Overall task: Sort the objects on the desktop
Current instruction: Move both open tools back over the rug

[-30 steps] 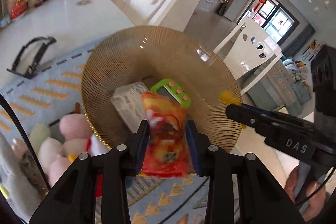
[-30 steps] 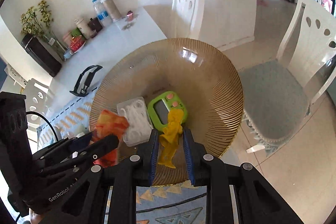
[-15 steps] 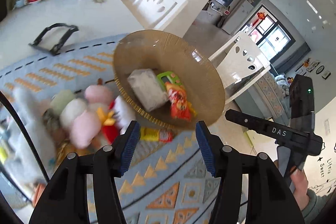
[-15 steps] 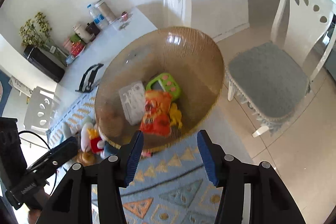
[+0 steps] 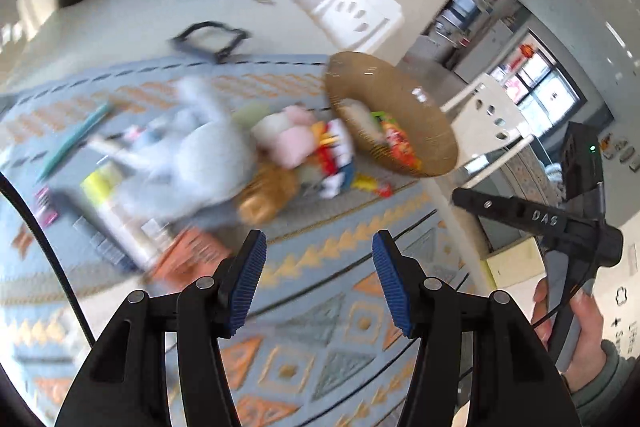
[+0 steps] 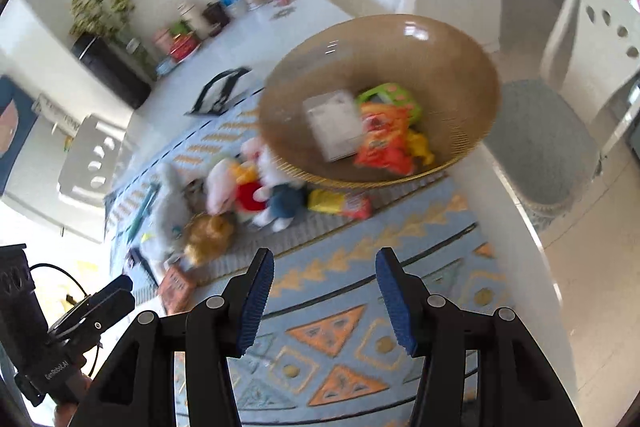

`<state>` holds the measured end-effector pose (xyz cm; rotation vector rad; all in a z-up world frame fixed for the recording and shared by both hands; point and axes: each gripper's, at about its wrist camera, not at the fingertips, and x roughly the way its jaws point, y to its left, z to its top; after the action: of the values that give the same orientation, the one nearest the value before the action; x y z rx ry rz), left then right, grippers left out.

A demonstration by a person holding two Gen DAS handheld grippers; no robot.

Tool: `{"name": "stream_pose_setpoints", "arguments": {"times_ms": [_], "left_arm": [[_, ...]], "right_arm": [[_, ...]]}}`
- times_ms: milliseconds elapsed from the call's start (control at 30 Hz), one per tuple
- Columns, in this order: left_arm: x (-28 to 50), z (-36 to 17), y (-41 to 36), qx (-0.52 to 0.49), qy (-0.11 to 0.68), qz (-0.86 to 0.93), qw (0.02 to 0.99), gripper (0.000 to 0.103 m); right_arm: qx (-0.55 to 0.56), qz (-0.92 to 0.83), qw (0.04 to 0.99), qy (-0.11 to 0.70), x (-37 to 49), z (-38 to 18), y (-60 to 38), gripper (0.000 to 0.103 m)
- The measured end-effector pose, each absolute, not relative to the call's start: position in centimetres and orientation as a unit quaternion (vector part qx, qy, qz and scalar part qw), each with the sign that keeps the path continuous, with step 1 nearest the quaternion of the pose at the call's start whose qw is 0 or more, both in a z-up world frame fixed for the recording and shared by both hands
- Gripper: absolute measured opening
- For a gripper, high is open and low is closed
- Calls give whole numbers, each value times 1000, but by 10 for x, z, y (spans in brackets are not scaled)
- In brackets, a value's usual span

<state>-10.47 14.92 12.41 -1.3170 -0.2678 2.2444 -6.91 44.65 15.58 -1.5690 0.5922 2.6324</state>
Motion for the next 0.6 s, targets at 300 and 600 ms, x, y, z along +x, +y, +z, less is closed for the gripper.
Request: {"name": "stream_pose_setpoints", "arguments": {"times_ms": [300,600], "left_arm": [[-48,87,28,-515,-146,829,158,53],[-28,45,-20,-524,-190,822,119,53]], "right_arm": [[-528,834,-36,154,-59,137,357,52],[-574,809,-80,100,-47,99,279,52]]}}
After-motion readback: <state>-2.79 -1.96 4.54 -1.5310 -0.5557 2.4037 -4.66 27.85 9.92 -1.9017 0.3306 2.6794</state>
